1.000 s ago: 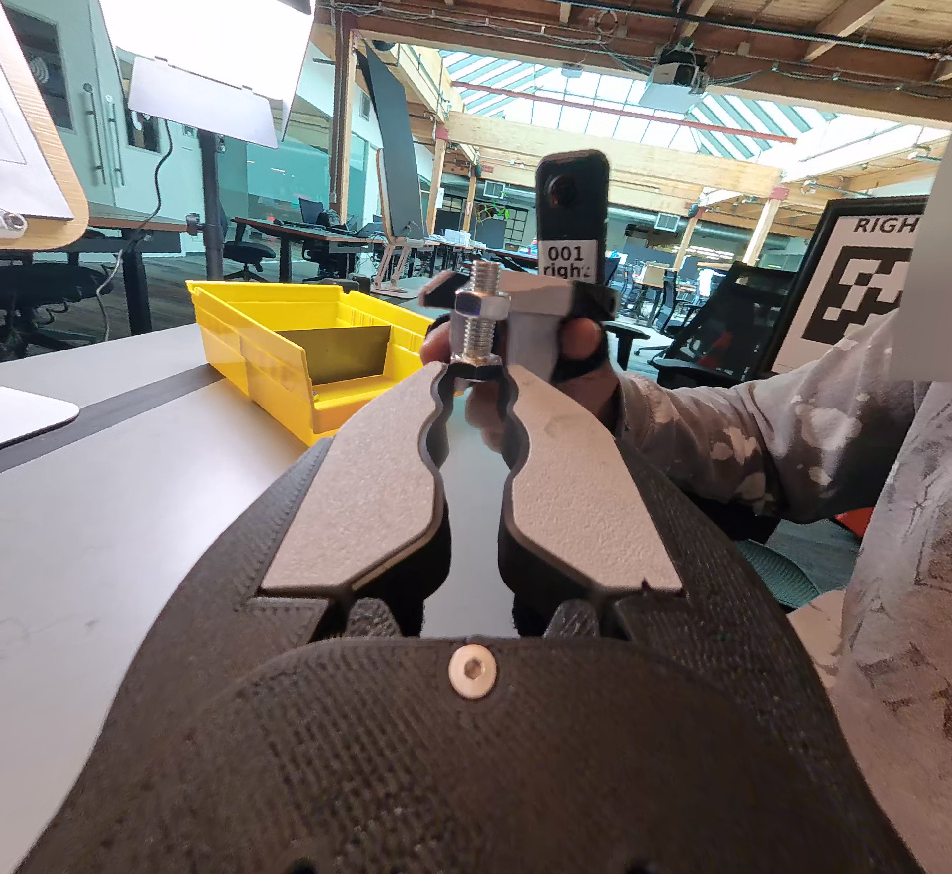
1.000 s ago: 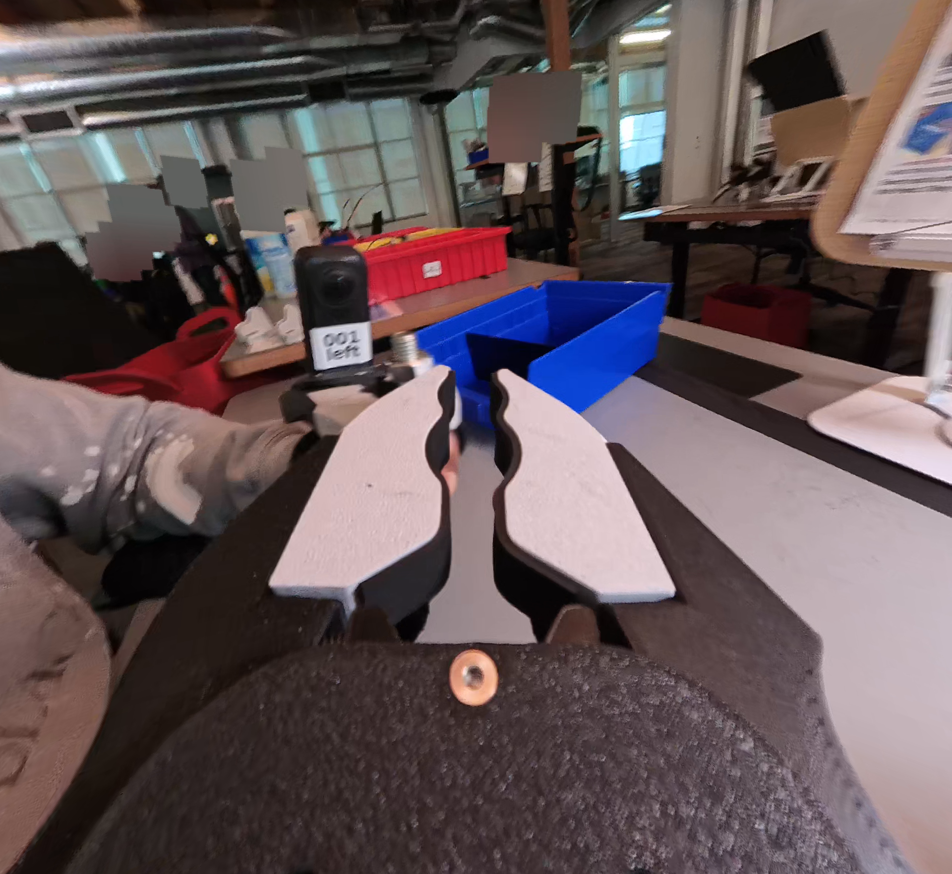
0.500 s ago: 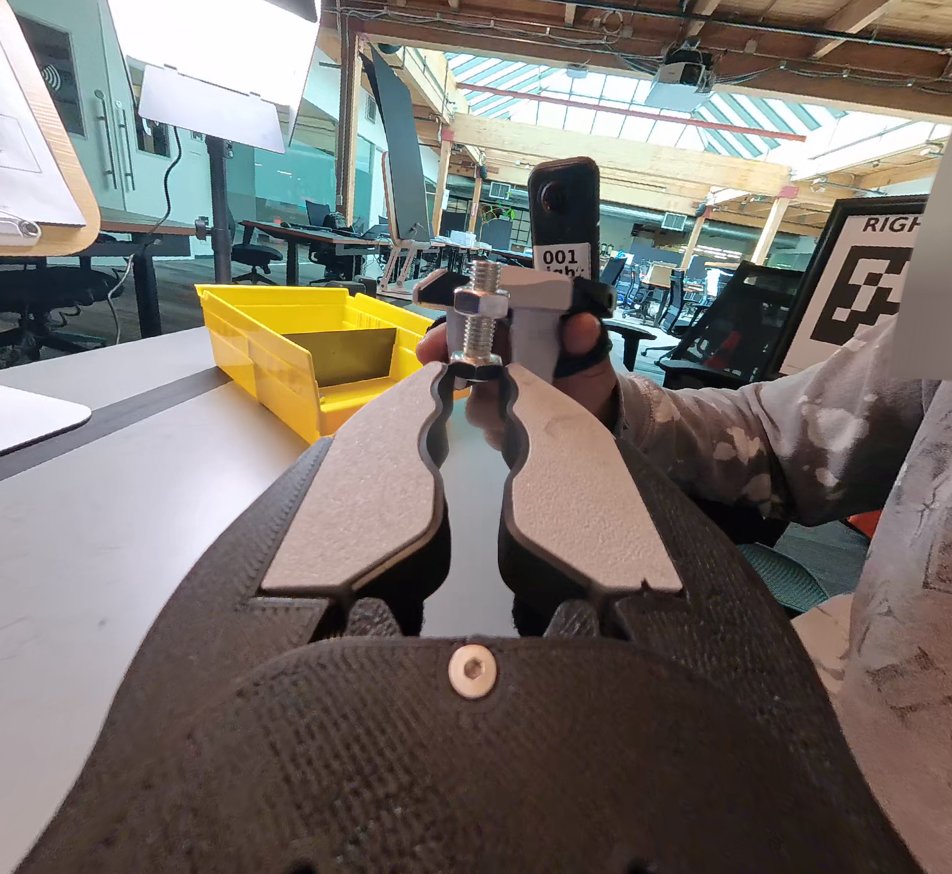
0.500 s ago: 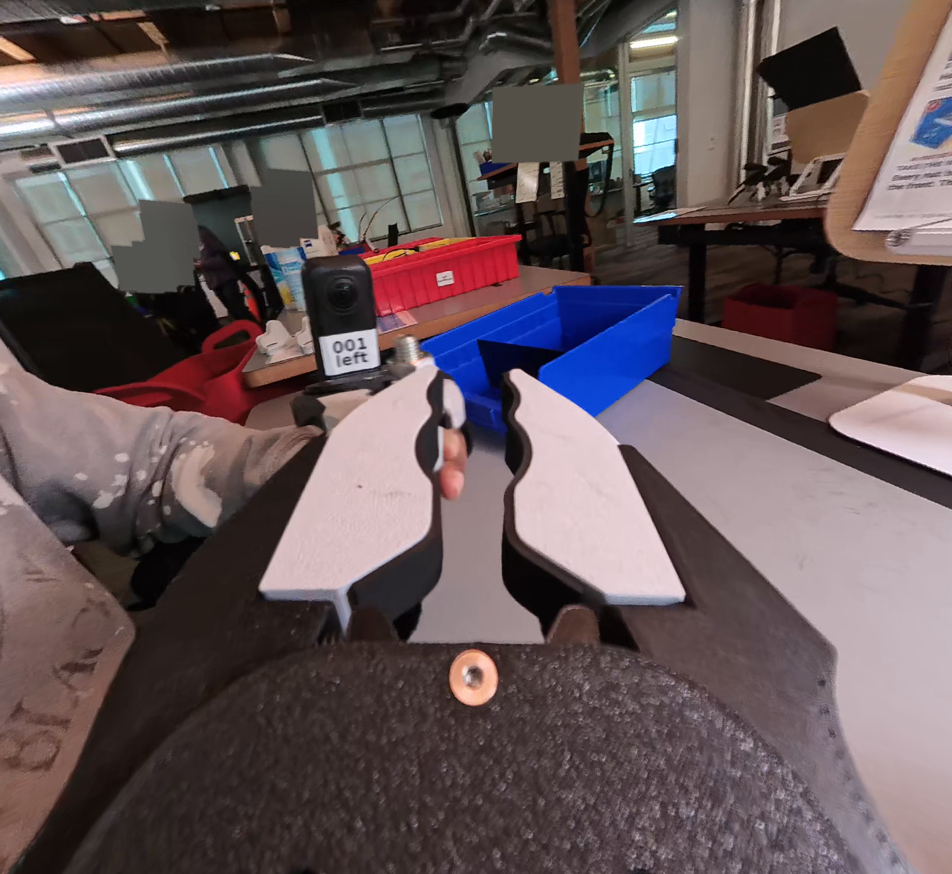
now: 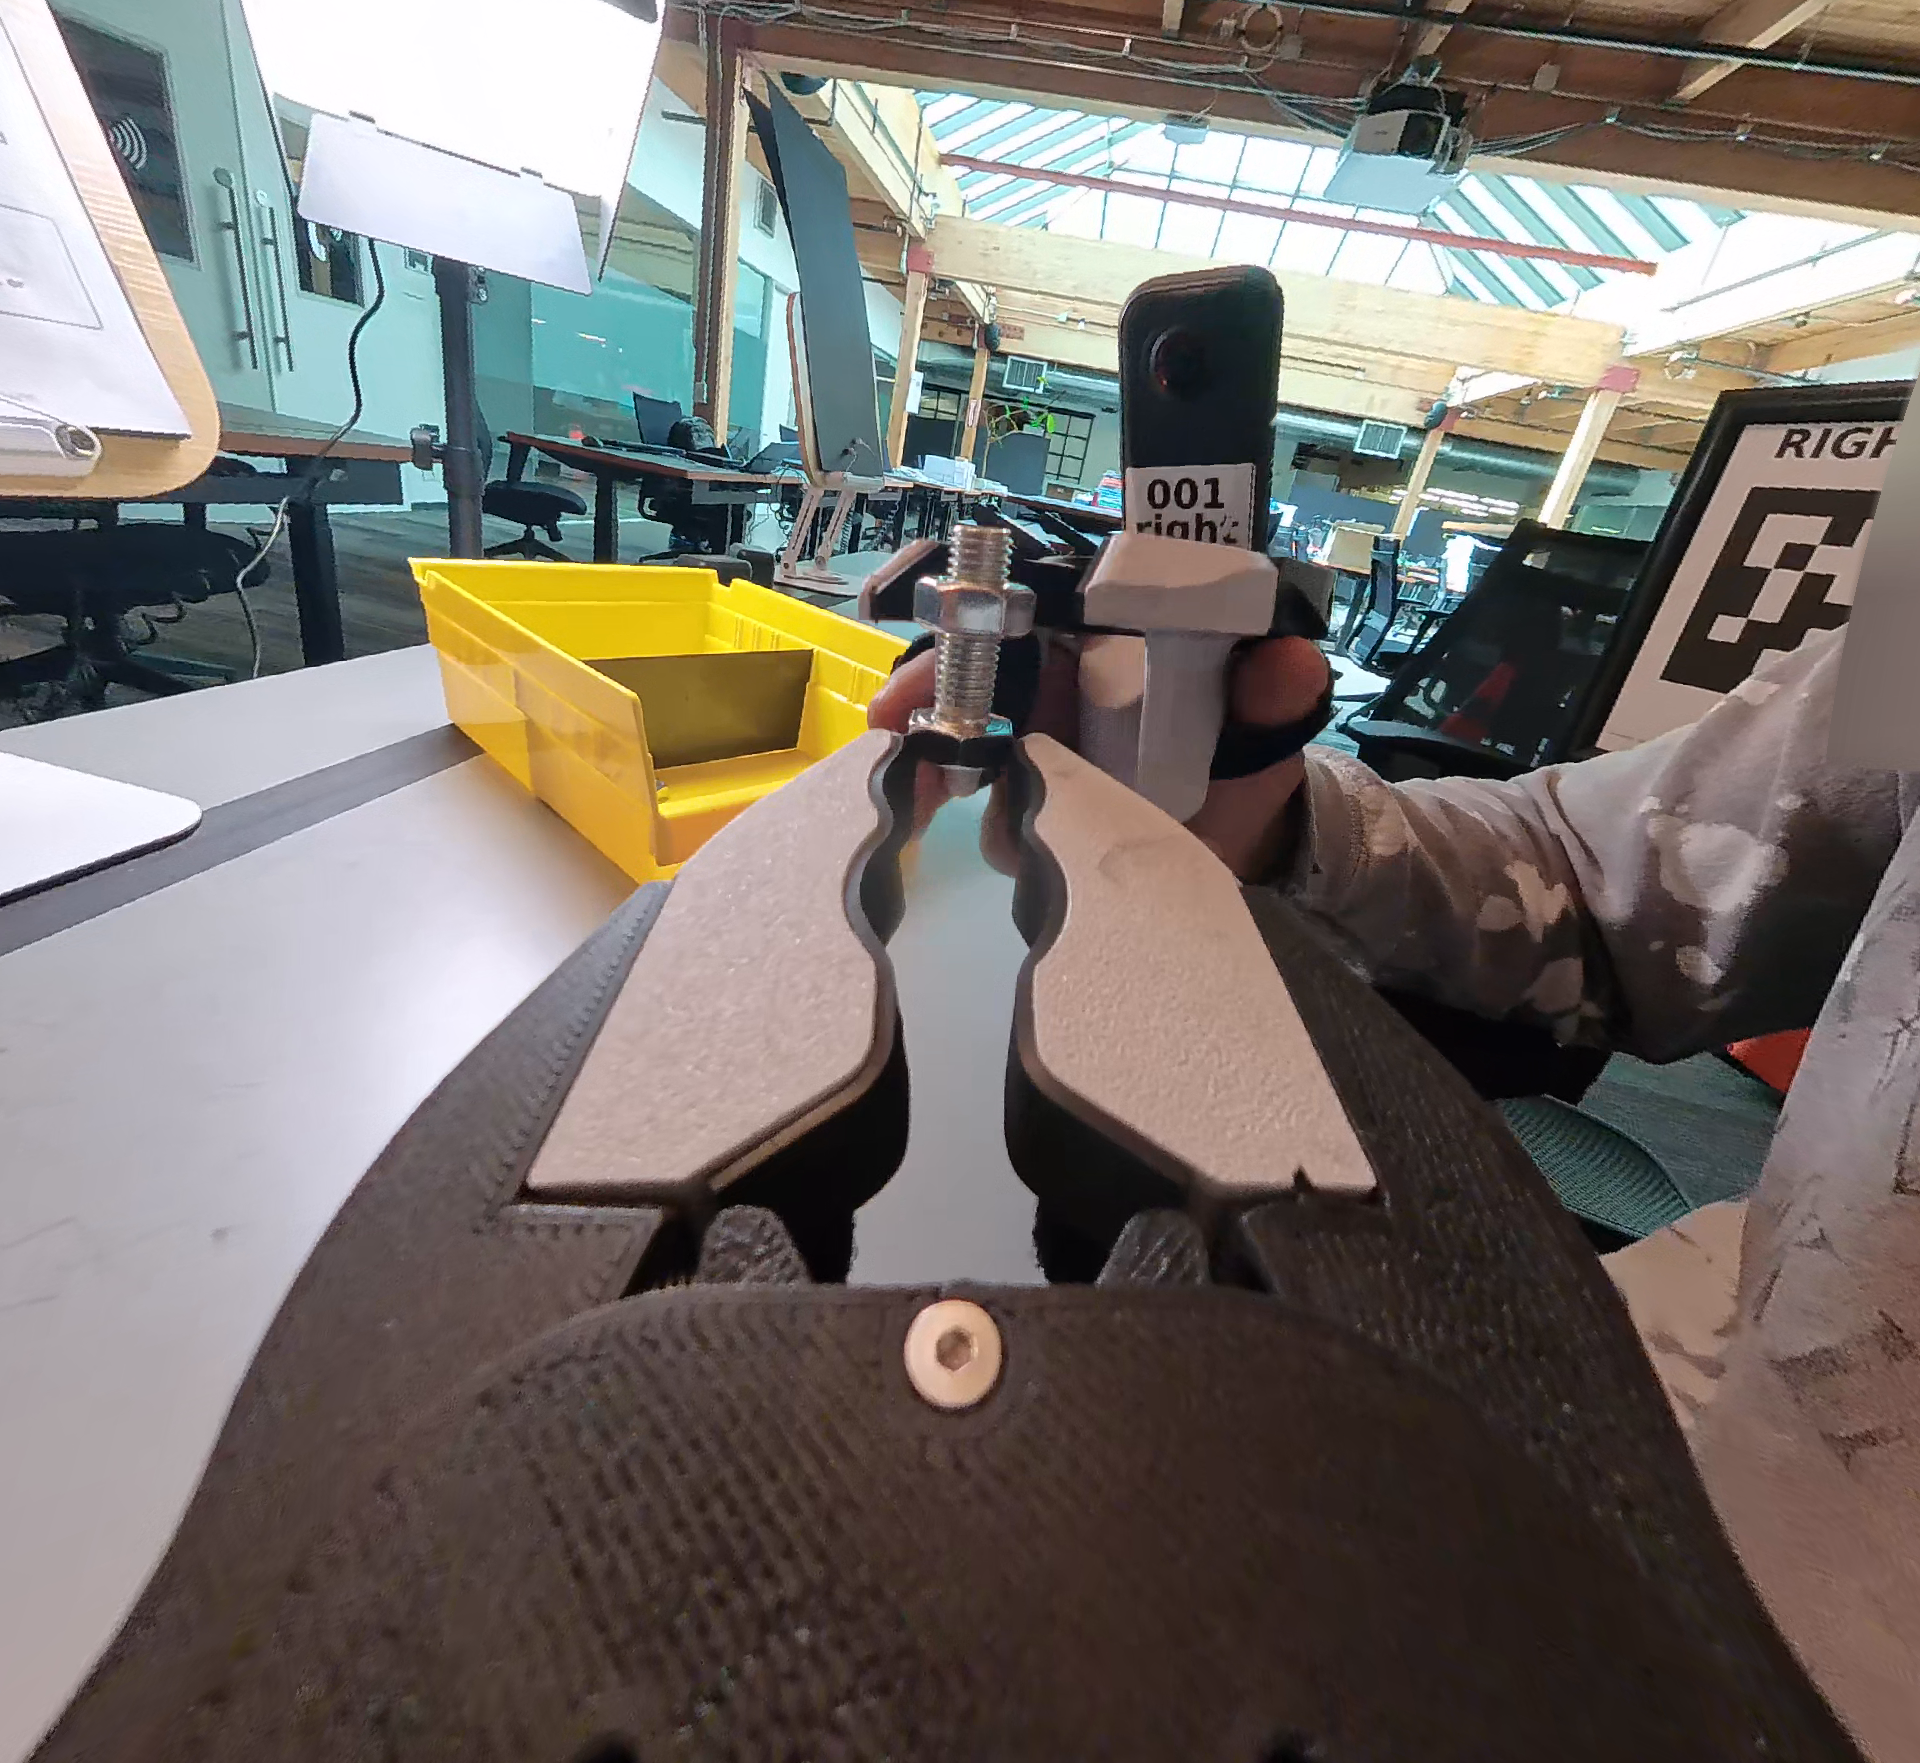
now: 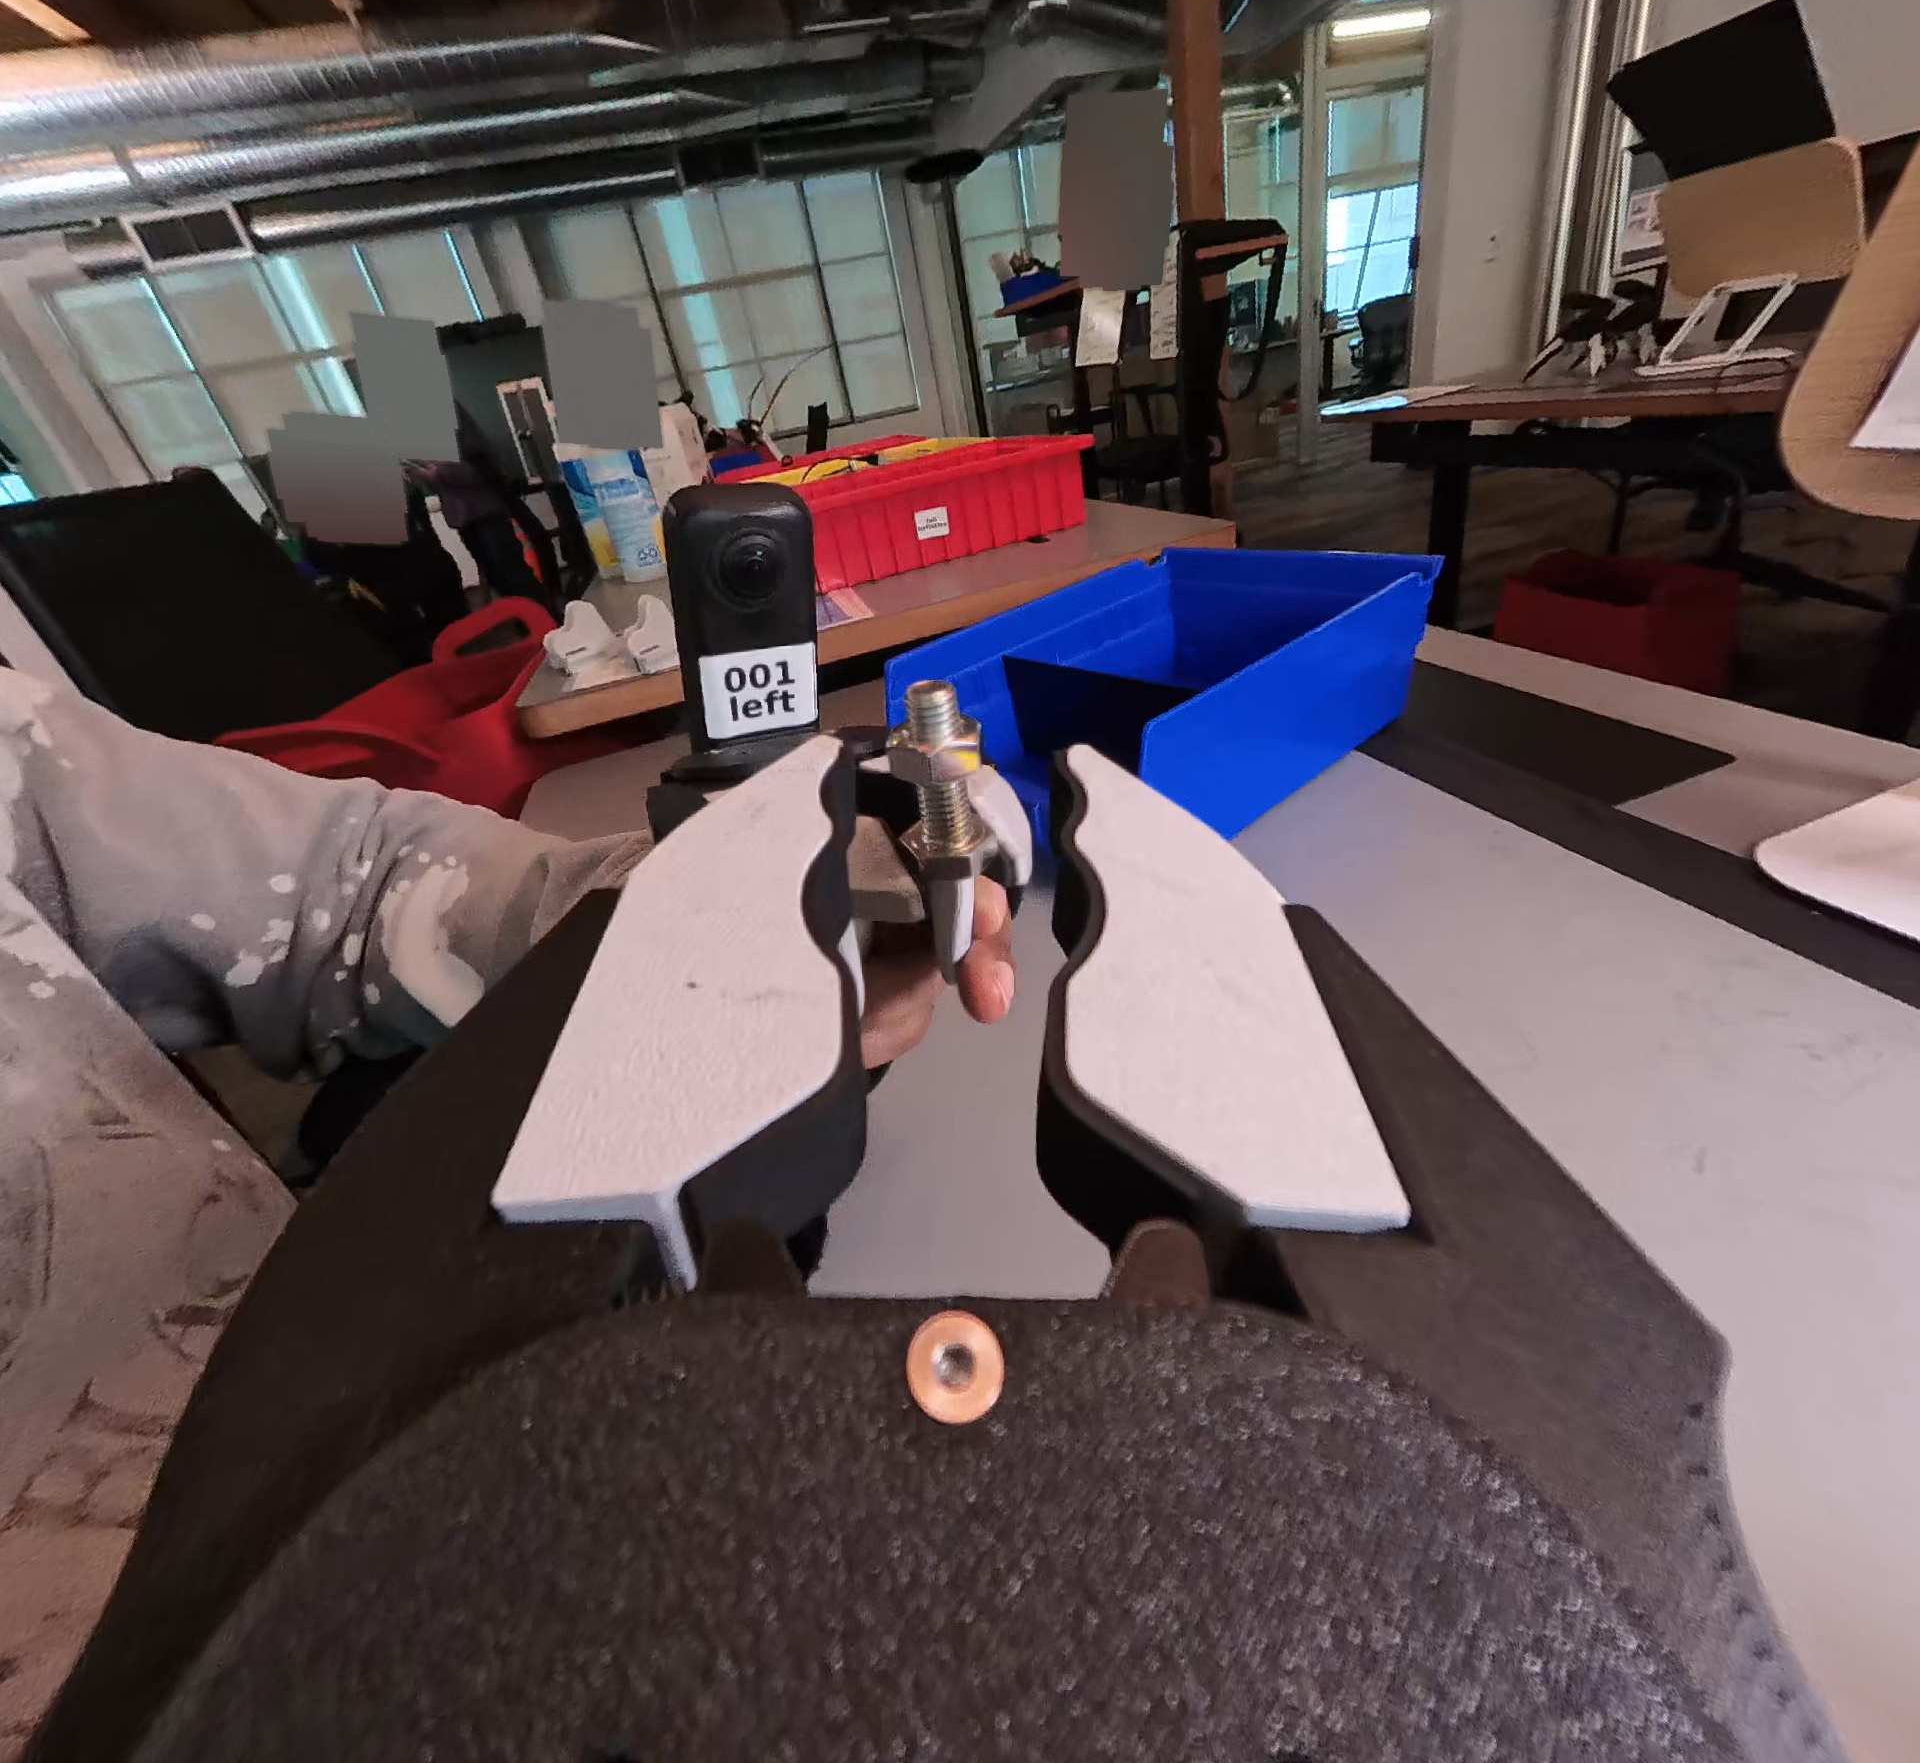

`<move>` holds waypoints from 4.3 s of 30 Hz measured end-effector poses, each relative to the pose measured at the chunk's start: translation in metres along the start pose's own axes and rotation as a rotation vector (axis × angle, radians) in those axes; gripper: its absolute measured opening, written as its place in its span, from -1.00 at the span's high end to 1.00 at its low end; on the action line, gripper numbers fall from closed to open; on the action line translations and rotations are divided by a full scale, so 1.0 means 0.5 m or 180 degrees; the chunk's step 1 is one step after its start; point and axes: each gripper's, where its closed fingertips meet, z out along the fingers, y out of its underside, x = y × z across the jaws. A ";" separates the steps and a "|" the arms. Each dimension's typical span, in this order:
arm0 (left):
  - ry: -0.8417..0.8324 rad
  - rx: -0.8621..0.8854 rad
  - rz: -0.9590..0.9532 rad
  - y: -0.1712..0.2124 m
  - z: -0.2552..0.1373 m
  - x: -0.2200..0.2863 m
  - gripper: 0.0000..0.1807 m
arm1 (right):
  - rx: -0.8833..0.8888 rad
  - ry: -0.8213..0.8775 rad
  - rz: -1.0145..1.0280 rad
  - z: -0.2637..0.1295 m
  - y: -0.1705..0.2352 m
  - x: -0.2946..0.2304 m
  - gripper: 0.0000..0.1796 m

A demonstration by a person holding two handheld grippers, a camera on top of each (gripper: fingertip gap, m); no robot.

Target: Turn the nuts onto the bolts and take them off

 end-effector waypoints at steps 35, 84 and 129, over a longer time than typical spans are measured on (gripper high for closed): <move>-0.0057 -0.0021 0.0100 -0.003 0.000 0.001 0.80 | 0.0026 0.0117 0.0028 0.003 -0.005 0.008 0.58; -0.0065 0.0012 0.0089 -0.010 0.001 0.006 0.80 | 0.0107 0.0226 -0.0121 0.002 -0.026 0.006 0.60; -0.0027 0.0083 0.0050 -0.018 -0.003 0.006 0.80 | 0.0264 0.0236 -0.0154 -0.019 -0.045 0.012 0.72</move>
